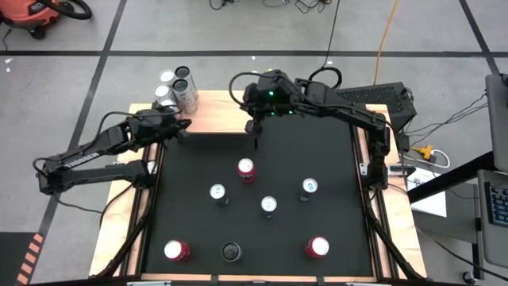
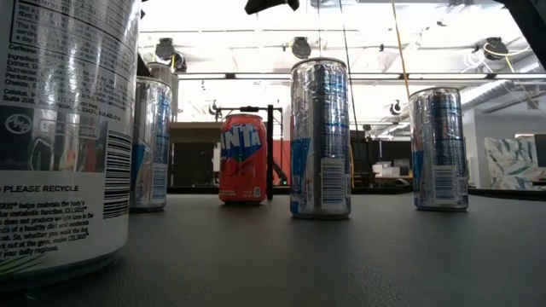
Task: Place canned beverage on shelf
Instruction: Put the pink soda can on the shelf aligned with the other pink soda cans
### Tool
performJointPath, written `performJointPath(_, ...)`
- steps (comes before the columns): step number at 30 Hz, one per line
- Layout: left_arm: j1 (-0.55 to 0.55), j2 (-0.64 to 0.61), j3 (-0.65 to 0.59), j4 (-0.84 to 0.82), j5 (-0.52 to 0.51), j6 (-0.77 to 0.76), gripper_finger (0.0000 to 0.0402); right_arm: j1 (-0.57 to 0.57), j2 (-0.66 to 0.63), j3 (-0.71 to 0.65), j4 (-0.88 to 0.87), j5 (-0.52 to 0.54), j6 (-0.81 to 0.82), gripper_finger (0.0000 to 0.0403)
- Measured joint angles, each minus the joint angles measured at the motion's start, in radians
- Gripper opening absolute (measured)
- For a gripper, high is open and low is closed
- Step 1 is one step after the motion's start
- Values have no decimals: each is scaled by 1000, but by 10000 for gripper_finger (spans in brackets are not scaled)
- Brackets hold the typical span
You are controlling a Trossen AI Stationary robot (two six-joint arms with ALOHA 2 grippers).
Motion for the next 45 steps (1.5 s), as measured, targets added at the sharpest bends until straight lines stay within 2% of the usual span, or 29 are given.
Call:
performJointPath(6,-86,-12,8,-36,1,-211,2,-1,-4,0,-29,-16,-3,11)
performJointPath(10,-142,-19,125,-28,-28,-275,1,-1,-3,0,-36,-52,-1,11)
performJointPath(13,-159,-2,249,-44,-141,-202,0,-1,-4,0,-35,-52,0,11)
performJointPath(18,-133,56,409,-56,-439,-23,0,-2,-4,0,-34,-52,0,11)
performJointPath(22,-54,91,453,-60,-540,85,0,-2,-4,0,-34,-83,1,11)
performJointPath(26,49,103,456,-64,-517,24,0,-6,-19,-1,-41,-111,25,11)
performJointPath(36,311,199,457,-57,-294,-62,0,-45,-99,-1,-145,-129,29,11)
performJointPath(42,411,253,477,-122,-278,-130,0,-53,-139,-1,-232,-128,61,11)
performJointPath(45,443,274,518,-166,-237,-130,0,-52,-158,-1,-270,-128,84,11)
